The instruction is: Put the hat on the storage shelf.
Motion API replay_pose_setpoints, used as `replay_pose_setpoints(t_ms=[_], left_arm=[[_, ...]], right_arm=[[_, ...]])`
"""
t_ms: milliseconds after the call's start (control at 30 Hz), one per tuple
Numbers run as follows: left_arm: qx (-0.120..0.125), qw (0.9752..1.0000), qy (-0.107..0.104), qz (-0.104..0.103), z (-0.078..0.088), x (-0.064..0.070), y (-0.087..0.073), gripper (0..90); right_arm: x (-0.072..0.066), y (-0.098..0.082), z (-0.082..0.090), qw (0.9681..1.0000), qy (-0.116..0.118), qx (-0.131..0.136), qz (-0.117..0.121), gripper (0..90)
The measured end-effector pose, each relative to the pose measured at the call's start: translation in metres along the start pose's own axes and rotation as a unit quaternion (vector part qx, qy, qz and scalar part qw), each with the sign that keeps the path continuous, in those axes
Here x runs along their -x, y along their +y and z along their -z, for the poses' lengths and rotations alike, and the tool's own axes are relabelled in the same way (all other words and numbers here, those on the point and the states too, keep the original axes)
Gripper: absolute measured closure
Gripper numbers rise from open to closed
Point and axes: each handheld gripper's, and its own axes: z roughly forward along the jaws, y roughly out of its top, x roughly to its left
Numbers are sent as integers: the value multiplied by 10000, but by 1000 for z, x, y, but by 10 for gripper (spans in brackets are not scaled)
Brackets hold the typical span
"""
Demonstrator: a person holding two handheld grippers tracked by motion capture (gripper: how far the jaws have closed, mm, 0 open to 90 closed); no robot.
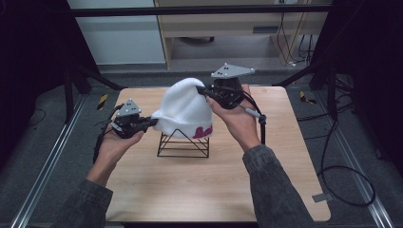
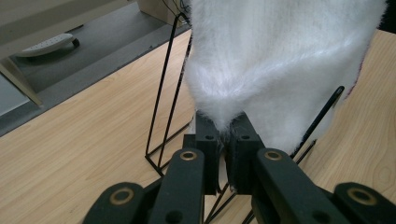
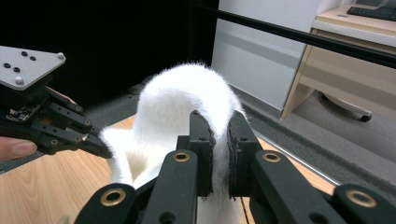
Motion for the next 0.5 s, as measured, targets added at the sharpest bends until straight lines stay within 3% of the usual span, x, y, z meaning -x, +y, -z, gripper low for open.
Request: replay_pose_setpoints(t_ms=[500], left_arm=[[-152,9999,-45,29,-5,-1,-18,845]], right_arm=[[-5,-15,-5,9997,138,-206,21,829]])
